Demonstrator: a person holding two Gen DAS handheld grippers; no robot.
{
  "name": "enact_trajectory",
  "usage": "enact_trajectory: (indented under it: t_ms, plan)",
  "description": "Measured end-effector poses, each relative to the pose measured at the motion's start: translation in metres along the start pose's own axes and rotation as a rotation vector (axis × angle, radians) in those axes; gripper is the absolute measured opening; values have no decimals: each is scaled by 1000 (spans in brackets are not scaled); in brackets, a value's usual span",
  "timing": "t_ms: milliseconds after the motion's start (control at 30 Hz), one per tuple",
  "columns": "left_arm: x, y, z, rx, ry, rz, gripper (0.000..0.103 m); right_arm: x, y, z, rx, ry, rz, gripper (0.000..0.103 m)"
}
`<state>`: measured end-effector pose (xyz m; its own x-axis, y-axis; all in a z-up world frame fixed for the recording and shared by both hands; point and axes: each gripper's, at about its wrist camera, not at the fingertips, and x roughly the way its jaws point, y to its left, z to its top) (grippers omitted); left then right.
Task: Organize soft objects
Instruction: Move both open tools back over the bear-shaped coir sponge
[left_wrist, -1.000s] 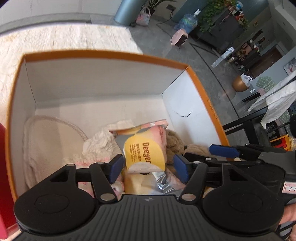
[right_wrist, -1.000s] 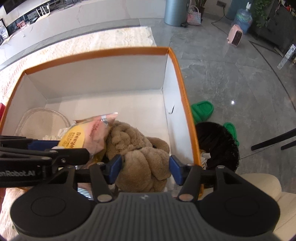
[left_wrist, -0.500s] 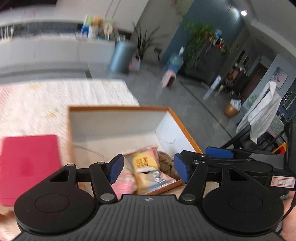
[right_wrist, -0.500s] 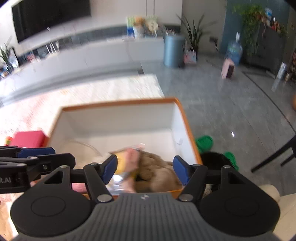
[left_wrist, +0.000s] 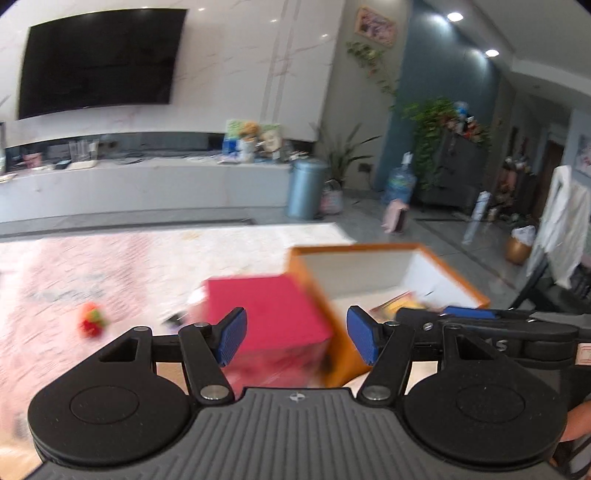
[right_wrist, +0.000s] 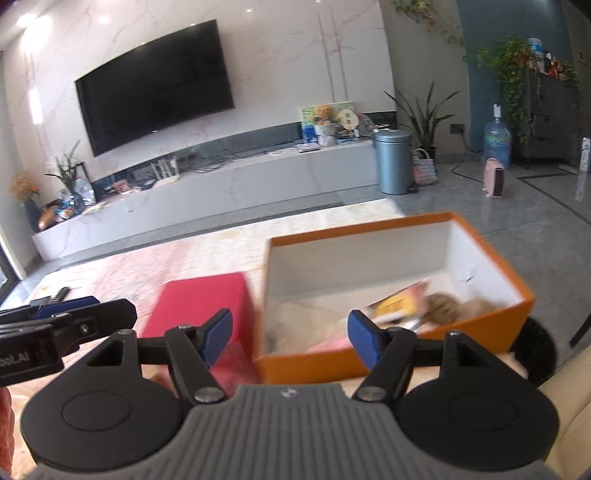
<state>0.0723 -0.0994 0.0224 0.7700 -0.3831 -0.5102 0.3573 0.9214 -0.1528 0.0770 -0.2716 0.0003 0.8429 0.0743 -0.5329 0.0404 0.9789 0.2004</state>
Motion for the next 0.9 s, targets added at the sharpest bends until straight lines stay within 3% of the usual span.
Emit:
enact_trajectory:
  t_ms: [200,467,667,733,900]
  plan:
    - [-15,42,-23,-66,59,60,73,14,45,-30,-4,64,71,69]
    - [-21,89,-43,-36,109,75,75,41,98,-53,-114,135,125,64]
    - [-6,103,-49,32,158,80,77,66,121,-59,-192,164,117,55]
    - [2,113,-52,26,182,67,82,76,125,-61,-194,183,113,54]
    - [22,130,-60,65,249,66,83,101,127,-66,-206,229,92,52]
